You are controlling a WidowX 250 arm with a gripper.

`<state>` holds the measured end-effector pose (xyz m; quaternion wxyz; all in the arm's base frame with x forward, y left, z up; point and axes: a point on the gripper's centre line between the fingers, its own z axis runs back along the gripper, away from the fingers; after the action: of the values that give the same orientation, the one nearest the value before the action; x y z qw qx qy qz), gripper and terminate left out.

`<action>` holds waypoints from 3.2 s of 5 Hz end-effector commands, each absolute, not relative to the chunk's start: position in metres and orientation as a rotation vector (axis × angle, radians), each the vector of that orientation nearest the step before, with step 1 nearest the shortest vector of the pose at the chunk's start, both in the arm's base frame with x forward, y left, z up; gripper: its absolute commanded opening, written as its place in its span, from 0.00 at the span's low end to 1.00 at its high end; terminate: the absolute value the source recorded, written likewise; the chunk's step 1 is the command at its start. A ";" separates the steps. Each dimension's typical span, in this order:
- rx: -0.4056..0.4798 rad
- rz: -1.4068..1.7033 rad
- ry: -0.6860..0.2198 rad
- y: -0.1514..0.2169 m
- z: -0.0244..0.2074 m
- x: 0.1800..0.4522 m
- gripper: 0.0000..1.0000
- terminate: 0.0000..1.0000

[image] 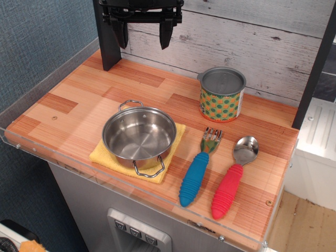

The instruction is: Move the blue fork to the left of the pot

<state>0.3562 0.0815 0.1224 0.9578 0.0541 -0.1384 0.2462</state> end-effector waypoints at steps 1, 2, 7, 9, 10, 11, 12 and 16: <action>0.110 0.500 -0.281 0.081 0.122 0.356 1.00 0.00; 0.084 0.483 -0.267 0.052 0.114 0.345 1.00 0.00; 0.050 0.214 -0.119 -0.023 0.081 0.290 1.00 0.00; 0.079 0.158 -0.121 -0.040 0.070 0.279 1.00 0.00; 0.070 0.150 -0.128 -0.046 0.074 0.276 1.00 0.00; 0.083 0.153 -0.102 -0.048 0.061 0.277 1.00 0.00; 0.084 0.145 -0.085 -0.049 0.053 0.276 1.00 0.00; 0.119 0.149 -0.057 -0.051 0.030 0.272 1.00 0.00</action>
<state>0.2726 -0.0520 0.0212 0.9948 0.0628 -0.0166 0.0790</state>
